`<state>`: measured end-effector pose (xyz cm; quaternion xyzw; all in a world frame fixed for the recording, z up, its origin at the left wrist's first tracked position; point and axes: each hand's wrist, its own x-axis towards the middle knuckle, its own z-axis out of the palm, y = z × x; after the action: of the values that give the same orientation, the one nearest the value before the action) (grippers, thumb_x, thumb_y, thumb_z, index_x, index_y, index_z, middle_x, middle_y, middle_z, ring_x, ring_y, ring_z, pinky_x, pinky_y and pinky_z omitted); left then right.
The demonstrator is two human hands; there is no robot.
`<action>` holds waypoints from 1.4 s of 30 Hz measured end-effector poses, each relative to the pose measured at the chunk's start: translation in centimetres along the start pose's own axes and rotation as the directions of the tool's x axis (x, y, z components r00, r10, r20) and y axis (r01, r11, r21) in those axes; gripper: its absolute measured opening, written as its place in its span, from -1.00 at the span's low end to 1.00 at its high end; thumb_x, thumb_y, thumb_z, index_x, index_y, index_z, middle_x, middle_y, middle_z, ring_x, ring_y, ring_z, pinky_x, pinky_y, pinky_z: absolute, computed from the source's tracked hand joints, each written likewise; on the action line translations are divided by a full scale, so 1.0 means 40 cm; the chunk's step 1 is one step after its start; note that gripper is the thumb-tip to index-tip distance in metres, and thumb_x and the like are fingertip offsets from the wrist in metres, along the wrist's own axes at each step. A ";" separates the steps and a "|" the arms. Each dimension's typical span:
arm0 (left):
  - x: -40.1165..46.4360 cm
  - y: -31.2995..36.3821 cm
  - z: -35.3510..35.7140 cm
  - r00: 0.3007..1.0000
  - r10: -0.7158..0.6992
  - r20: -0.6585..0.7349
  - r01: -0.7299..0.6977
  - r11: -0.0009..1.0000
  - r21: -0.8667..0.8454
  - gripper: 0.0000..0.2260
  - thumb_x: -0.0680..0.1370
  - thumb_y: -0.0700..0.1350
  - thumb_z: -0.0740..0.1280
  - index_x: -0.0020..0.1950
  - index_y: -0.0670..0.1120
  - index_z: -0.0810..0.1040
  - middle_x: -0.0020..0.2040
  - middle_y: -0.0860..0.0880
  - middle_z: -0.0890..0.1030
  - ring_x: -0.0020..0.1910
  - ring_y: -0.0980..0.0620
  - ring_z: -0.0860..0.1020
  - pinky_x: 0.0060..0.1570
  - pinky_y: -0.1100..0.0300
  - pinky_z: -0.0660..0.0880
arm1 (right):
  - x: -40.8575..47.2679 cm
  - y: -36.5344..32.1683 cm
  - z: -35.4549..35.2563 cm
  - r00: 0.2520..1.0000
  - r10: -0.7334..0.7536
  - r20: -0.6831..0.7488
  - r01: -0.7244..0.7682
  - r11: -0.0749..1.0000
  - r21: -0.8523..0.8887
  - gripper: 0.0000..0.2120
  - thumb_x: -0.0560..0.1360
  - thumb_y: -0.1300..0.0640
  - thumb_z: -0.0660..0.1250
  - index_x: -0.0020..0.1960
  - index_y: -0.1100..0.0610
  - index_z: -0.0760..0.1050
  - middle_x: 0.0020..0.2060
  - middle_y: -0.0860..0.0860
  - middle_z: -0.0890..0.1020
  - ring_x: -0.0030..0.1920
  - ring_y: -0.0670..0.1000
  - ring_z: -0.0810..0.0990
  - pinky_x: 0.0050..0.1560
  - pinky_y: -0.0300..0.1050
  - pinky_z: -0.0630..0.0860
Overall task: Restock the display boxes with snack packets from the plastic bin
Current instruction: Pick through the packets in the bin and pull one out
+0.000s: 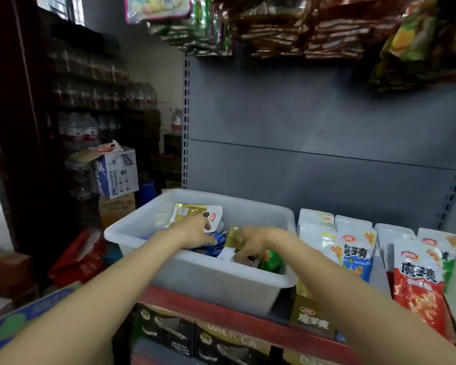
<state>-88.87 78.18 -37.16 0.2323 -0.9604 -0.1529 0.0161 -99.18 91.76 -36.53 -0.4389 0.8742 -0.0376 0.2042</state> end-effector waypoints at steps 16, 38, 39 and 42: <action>0.007 -0.017 0.007 0.980 0.117 -0.161 -0.170 0.915 -0.365 -0.76 0.50 -0.22 0.36 0.17 -0.13 0.57 0.02 -0.06 0.62 -0.02 0.03 0.55 0.00 0.23 0.46 | -0.023 0.002 -0.067 0.913 -0.267 -0.307 0.275 0.961 -0.016 -0.71 0.58 0.10 0.23 -0.28 0.18 0.43 -0.37 0.06 0.44 -0.32 0.04 0.38 -0.26 -0.10 0.30; -0.092 0.391 0.033 0.840 0.317 -0.440 -0.523 0.688 -0.502 -0.86 0.49 -0.08 0.41 0.00 -0.09 0.55 -0.09 0.01 0.65 -0.07 0.06 0.58 -0.04 0.12 0.48 | -0.376 0.261 -0.089 0.567 0.283 -0.774 0.667 0.394 0.633 -0.69 0.48 0.35 0.34 0.16 0.14 0.38 -0.17 0.07 0.68 -0.25 0.01 0.68 -0.33 -0.07 0.62; -0.087 0.405 0.042 0.830 0.337 -0.443 -0.524 0.743 -0.416 -0.86 0.49 -0.07 0.40 -0.01 -0.04 0.52 -0.10 0.04 0.61 -0.09 0.07 0.54 -0.09 0.15 0.44 | -0.386 0.277 -0.090 0.564 0.291 -0.773 0.658 0.406 0.634 -0.69 0.48 0.35 0.34 0.17 0.15 0.38 -0.17 0.07 0.68 -0.24 0.02 0.68 -0.30 -0.03 0.64; -0.073 0.408 0.067 0.846 0.371 -0.383 -0.484 0.836 -0.259 -0.84 0.47 -0.09 0.41 0.02 0.00 0.52 -0.11 0.08 0.58 -0.09 0.10 0.52 -0.14 0.21 0.41 | -0.395 0.307 -0.083 0.587 0.272 -0.762 0.619 0.456 0.639 -0.68 0.48 0.37 0.34 0.17 0.15 0.36 -0.12 0.09 0.67 -0.17 0.08 0.68 -0.23 0.06 0.65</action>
<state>-93.75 94.04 -34.68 0.0236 -0.9303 -0.2719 0.2451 -101.31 111.29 -31.36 -0.3048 0.6582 -0.6882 -0.0155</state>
